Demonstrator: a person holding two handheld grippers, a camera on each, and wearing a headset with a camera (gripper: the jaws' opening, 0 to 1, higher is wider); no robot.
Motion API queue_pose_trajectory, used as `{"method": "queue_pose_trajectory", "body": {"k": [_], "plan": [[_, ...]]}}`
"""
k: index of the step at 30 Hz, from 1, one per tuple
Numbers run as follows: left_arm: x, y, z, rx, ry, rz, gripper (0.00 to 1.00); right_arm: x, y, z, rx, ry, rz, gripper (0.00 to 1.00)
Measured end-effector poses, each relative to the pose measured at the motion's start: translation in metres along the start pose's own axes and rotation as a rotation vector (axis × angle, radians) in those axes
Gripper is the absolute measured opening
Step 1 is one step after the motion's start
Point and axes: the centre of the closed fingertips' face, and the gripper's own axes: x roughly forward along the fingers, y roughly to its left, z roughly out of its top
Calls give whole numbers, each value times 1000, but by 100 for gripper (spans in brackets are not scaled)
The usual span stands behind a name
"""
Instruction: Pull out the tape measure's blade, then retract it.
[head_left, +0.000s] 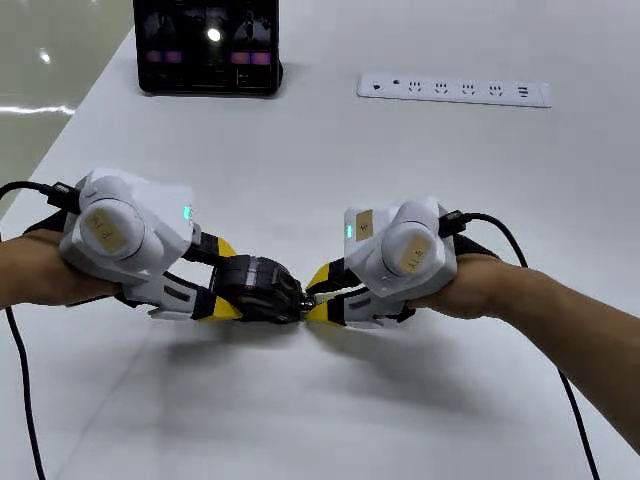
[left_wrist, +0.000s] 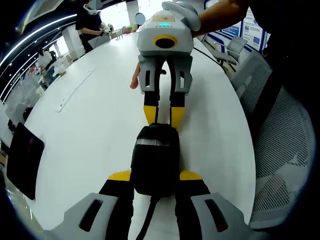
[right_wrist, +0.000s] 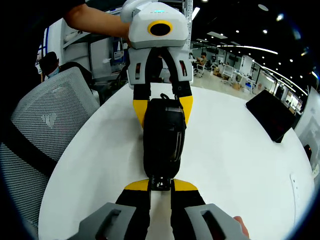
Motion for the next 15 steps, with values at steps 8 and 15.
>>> {"method": "queue_pose_trajectory", "body": {"k": [8, 15], "plan": [[-1, 0, 0, -11, -10, -3, 25, -1, 1, 0, -26, 11, -8, 10], [-1, -1, 0, -16, -12, -4, 25, -1, 2, -1, -20, 15, -7, 10]]}}
